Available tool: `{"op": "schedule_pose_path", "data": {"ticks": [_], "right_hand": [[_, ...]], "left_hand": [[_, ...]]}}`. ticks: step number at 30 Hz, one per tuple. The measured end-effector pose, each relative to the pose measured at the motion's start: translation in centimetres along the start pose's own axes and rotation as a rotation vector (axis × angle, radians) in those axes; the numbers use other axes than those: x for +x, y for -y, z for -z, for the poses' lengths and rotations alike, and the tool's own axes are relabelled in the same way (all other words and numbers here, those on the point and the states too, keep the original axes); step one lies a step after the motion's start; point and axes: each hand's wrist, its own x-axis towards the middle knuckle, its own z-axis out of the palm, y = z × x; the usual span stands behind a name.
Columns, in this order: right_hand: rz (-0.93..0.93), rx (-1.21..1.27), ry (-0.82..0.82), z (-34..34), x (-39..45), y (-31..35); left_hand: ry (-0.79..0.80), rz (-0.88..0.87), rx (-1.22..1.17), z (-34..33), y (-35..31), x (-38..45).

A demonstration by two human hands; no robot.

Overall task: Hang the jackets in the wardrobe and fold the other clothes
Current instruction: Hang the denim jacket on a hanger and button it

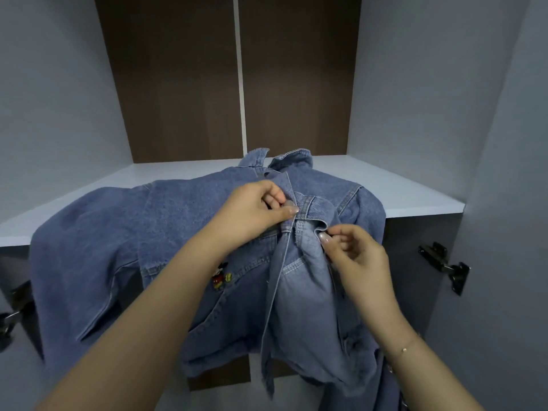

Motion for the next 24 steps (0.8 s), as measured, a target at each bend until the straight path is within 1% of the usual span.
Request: {"op": "schedule_pose_path", "data": {"ticks": [2, 4, 6, 8, 10, 12, 14, 16, 18, 19, 22, 24], "right_hand": [[-0.111, 0.032, 0.077, 0.2, 0.9, 0.6], [-0.161, -0.011, 0.165, 0.6, 1.6, 1.0], [-0.119, -0.106, 0.234, 0.9, 1.8, 1.2], [-0.05, -0.176, 0.26, 1.0, 1.7, 1.4], [-0.007, -0.2, 0.253, 1.0, 1.5, 1.6], [-0.003, -0.183, 0.226, 0.9, 1.3, 1.7], [-0.007, -0.137, 0.198, 0.8, 1.0, 1.7], [-0.009, -0.101, 0.158, 0.7, 0.5, 1.7], [-0.015, -0.07, 0.112, 0.8, -0.1, 1.7], [-0.027, -0.042, 0.086, 0.9, -0.5, 1.8], [-0.092, 0.114, 0.003, 1.7, -1.7, 2.5], [-0.082, 0.154, -0.001, 2.2, -2.4, 3.5]], "left_hand": [[0.007, 0.002, 0.11, -0.3, 0.0, 0.2], [-0.041, -0.023, 0.239, -0.7, -0.2, 0.2], [-0.091, -0.049, 0.358, -1.0, -0.4, 0.0], [-0.116, -0.051, 0.396, -1.0, -0.9, -0.2], [-0.146, -0.05, 0.369, -0.6, -1.6, -0.8], [-0.217, -0.041, 0.303, -0.2, -1.4, -2.3], [-0.295, -0.004, 0.142, -0.5, -0.3, -5.5], [-0.311, 0.054, 0.006, -2.1, 1.2, -9.2], [-0.283, 0.116, 0.025, -4.3, 2.7, -11.3], [-0.291, 0.12, 0.036, -5.3, 3.3, -11.7], [-0.364, 0.114, 0.006, -6.0, 3.7, -12.2], [-0.41, 0.133, -0.073, -5.2, 3.5, -12.4]]}}
